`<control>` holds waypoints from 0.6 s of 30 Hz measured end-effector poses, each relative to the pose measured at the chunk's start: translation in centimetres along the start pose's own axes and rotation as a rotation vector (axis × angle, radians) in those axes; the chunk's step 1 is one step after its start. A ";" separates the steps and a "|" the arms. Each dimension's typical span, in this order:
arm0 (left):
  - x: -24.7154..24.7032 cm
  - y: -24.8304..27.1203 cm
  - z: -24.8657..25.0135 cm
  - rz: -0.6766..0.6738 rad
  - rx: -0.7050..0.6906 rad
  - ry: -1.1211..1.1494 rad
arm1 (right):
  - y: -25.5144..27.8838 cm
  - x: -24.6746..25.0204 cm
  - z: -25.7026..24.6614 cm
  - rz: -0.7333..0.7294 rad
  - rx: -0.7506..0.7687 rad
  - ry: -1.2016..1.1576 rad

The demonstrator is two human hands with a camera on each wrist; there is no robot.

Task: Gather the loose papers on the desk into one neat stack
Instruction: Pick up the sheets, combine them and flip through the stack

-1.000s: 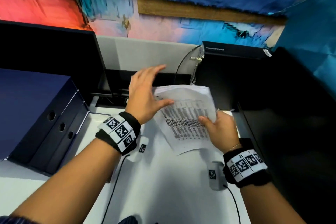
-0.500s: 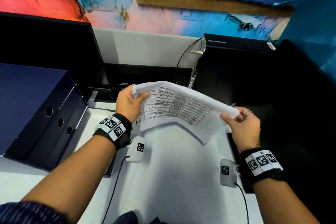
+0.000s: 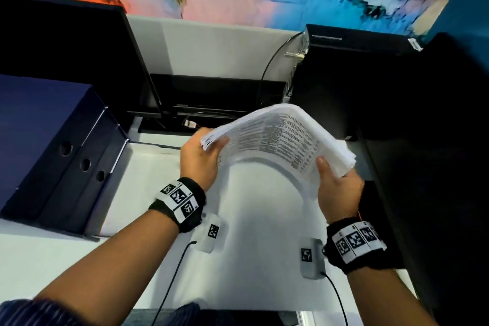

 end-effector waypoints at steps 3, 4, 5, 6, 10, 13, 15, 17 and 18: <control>-0.9 2.0 -2.9 -0.157 0.143 -0.064 | 2.2 -0.5 3.2 -0.068 -0.112 0.202; -1.2 2.2 -3.4 -0.179 0.159 -0.073 | 2.5 -0.7 3.7 -0.096 -0.144 0.222; -1.4 2.2 -3.6 -0.180 0.161 -0.076 | 2.6 -0.6 3.6 -0.110 -0.159 0.241; -1.5 2.1 -3.4 -0.165 0.161 -0.062 | 2.5 -0.5 3.2 -0.109 -0.149 0.252; -0.9 1.6 -1.6 -0.058 0.128 0.064 | 1.8 0.5 1.5 -0.014 -0.048 0.141; -0.4 2.8 -2.2 -0.103 0.118 0.024 | 3.1 0.9 2.7 -0.049 -0.128 0.119; -0.5 3.2 -3.1 -0.203 0.136 -0.012 | 3.6 0.8 3.8 -0.111 -0.164 0.175; -0.6 2.6 -3.5 -0.251 0.133 -0.039 | 3.0 0.4 4.1 -0.117 -0.165 0.173; -0.6 2.3 -3.3 -0.248 0.123 -0.034 | 2.7 0.3 3.9 -0.106 -0.156 0.157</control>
Point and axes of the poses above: each hand's wrist, its own y-axis away from the middle knuckle, its own x-axis out of the back of the hand, z = x × y, the point moved 2 cm from there along -y, towards the middle knuckle, and after that the axes turned 1 degree about z, right-handed, at the moved point
